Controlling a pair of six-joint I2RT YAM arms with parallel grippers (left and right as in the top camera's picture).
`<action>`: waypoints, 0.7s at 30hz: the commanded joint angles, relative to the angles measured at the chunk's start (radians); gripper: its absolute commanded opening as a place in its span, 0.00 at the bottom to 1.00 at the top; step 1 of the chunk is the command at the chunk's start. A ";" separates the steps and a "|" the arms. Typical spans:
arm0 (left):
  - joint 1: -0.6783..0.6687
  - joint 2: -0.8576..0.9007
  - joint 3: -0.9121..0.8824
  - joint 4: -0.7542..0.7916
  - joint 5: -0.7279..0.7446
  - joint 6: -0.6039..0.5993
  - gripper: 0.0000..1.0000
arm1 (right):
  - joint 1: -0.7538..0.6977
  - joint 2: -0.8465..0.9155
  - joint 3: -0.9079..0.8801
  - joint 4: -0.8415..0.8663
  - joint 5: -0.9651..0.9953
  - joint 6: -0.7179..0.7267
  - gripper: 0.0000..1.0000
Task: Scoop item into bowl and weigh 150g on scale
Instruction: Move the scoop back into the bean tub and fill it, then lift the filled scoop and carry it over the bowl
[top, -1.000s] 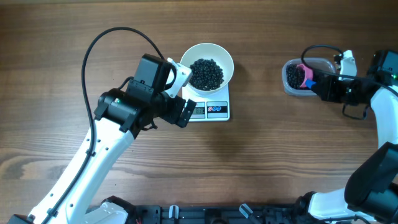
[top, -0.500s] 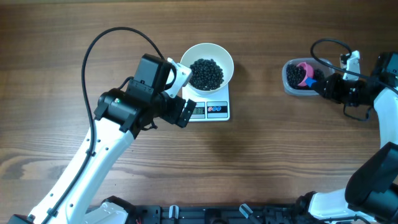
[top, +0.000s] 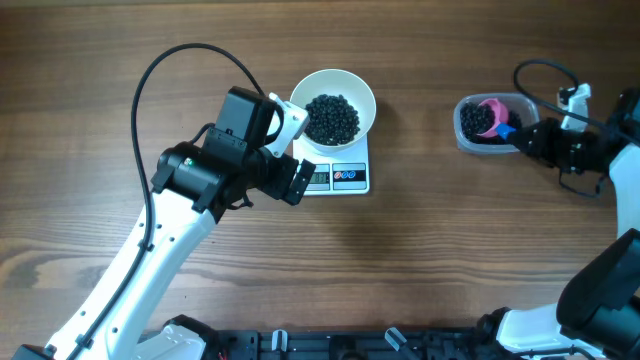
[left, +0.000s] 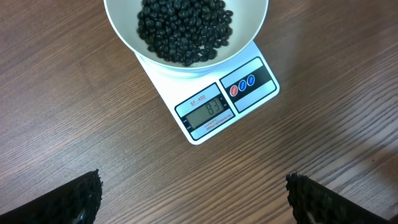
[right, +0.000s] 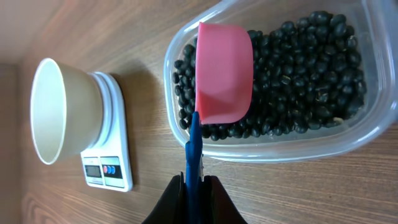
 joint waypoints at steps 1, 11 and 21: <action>-0.003 0.002 -0.008 0.003 0.016 -0.010 1.00 | -0.036 0.011 -0.011 0.002 -0.126 0.016 0.04; -0.003 0.002 -0.008 0.003 0.015 -0.010 1.00 | -0.132 0.011 -0.011 0.006 -0.327 0.093 0.04; -0.003 0.002 -0.008 0.003 0.015 -0.010 1.00 | -0.130 0.011 -0.011 0.037 -0.552 0.173 0.04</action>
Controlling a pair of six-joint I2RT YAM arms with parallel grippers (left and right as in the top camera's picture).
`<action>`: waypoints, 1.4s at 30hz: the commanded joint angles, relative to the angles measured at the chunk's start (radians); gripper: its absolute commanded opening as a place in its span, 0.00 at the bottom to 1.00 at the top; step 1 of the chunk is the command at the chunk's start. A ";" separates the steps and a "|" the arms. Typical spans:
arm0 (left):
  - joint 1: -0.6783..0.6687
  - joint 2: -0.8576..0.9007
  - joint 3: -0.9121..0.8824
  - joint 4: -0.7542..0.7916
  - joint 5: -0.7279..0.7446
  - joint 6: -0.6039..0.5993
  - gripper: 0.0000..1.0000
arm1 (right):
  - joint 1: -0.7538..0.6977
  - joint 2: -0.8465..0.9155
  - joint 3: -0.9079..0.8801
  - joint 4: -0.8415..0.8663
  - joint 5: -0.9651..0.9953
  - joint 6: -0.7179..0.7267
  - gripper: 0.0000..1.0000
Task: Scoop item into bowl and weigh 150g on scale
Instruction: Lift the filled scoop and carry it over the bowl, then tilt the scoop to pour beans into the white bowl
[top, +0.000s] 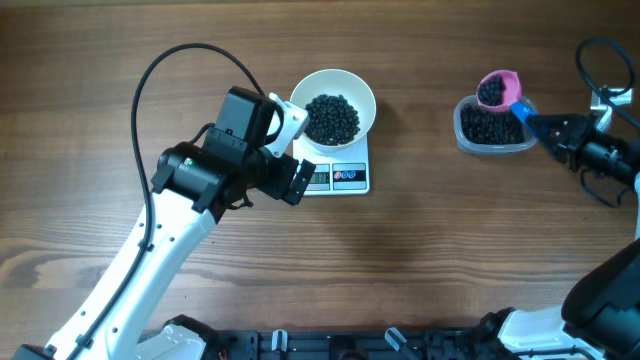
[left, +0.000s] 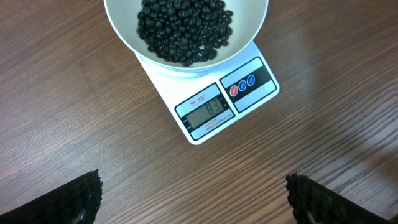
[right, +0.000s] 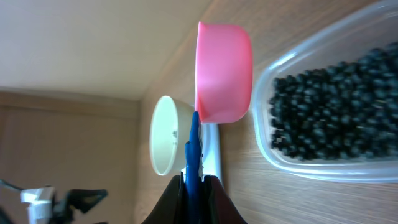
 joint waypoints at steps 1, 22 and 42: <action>-0.003 0.002 -0.008 0.003 0.015 -0.010 1.00 | 0.013 0.011 -0.011 0.023 -0.153 0.052 0.04; -0.003 0.002 -0.008 0.003 0.015 -0.010 1.00 | 0.551 0.011 -0.011 0.536 0.026 0.352 0.04; -0.003 0.002 -0.008 0.003 0.015 -0.010 1.00 | 0.788 0.007 -0.010 0.542 0.377 0.006 0.04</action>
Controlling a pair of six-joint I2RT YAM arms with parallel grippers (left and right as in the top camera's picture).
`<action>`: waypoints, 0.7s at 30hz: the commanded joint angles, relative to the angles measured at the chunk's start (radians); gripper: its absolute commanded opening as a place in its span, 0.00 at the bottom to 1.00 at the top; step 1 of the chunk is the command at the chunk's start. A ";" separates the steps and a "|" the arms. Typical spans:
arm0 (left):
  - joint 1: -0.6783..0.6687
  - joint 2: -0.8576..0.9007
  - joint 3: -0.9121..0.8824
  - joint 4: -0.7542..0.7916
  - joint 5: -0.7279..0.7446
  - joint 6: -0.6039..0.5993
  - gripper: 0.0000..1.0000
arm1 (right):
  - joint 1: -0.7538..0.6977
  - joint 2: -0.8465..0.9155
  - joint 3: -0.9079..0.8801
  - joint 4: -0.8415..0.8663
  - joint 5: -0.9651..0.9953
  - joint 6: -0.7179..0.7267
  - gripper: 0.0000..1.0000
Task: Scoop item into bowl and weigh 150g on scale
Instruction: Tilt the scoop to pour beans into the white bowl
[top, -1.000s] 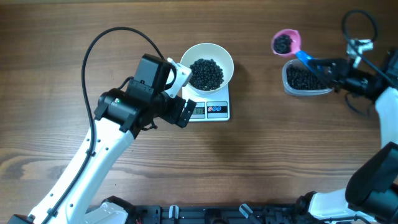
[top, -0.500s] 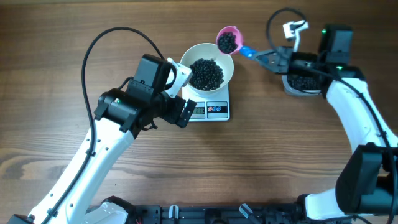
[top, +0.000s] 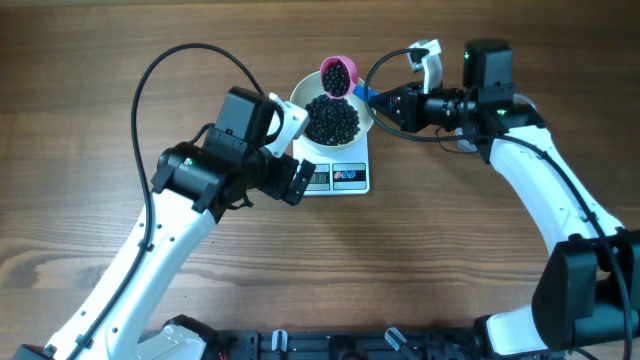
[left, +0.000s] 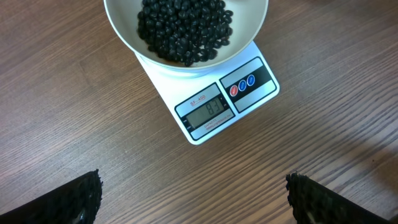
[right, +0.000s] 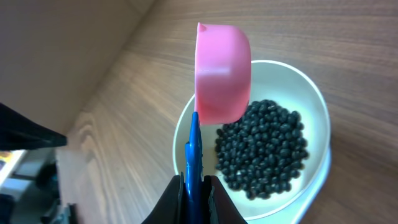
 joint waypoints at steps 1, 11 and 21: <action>-0.003 0.002 -0.008 0.003 0.015 -0.010 1.00 | 0.015 0.003 0.004 0.008 0.072 -0.090 0.04; -0.003 0.002 -0.008 0.003 0.015 -0.010 1.00 | 0.064 -0.099 0.006 0.002 0.235 -0.196 0.04; -0.003 0.002 -0.008 0.003 0.015 -0.010 1.00 | 0.064 -0.130 0.006 -0.061 0.339 -0.245 0.04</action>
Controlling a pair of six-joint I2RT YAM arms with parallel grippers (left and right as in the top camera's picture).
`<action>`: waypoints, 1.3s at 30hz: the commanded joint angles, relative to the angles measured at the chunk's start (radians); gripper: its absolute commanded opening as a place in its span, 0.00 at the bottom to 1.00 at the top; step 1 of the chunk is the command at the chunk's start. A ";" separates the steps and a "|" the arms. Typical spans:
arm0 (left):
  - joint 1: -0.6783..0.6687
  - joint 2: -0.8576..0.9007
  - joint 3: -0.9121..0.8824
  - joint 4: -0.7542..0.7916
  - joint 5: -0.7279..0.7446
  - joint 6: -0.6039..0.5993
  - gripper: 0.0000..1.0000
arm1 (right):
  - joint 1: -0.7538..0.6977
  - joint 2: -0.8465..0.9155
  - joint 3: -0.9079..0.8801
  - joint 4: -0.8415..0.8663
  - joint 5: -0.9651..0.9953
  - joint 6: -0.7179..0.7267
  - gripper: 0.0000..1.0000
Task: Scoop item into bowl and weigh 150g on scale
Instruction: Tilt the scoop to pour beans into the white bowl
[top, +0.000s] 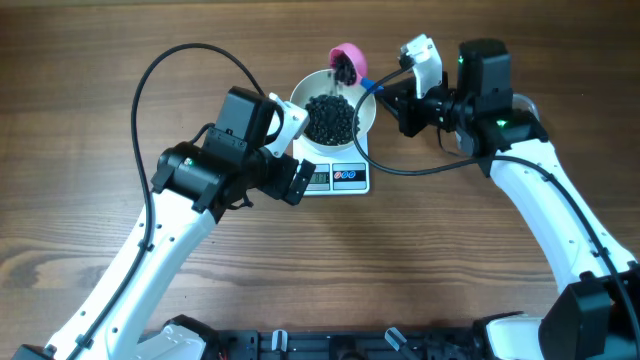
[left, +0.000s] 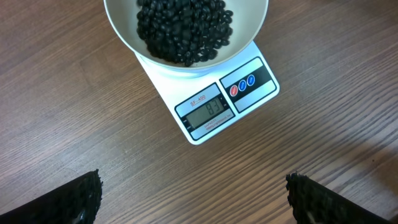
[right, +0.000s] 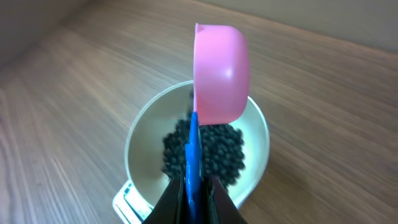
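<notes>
A white bowl (top: 300, 102) holding black beans (top: 332, 118) stands on a white scale (top: 345, 177) at the table's back middle. Its display (left: 206, 110) reads 83 in the left wrist view. My right gripper (right: 194, 186) is shut on the blue handle of a pink scoop (right: 221, 71), which is tipped over the bowl's far rim (top: 347, 60); beans are dropping from it. My left gripper (left: 194, 196) hangs open above bare table in front of the scale, with nothing between its fingers.
The left arm (top: 190, 200) reaches in from the front left, its wrist beside the scale. A black cable (top: 170, 70) loops over the table's left back. The right arm (top: 545, 190) comes in from the right.
The pink scoop has tipped further over the bowl's far rim and beans are falling out of it. My right wrist has turned. The left arm and the scale reading are unchanged.
My right gripper held the scoop down in a clear tub of beans at the far right. Then the filled scoop was lifted above the tub. Later it hung level over the bowl on the scale, and now it is tipped there. The left gripper stayed open throughout.
</notes>
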 joint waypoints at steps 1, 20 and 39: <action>-0.003 0.002 -0.008 0.003 0.015 -0.010 1.00 | 0.003 -0.021 0.006 -0.022 0.050 -0.021 0.04; -0.003 0.002 -0.008 0.003 0.016 -0.010 1.00 | 0.083 -0.022 0.006 -0.104 0.146 -0.230 0.04; -0.003 0.002 -0.008 0.003 0.015 -0.010 1.00 | 0.101 -0.008 0.006 -0.039 0.204 -0.213 0.04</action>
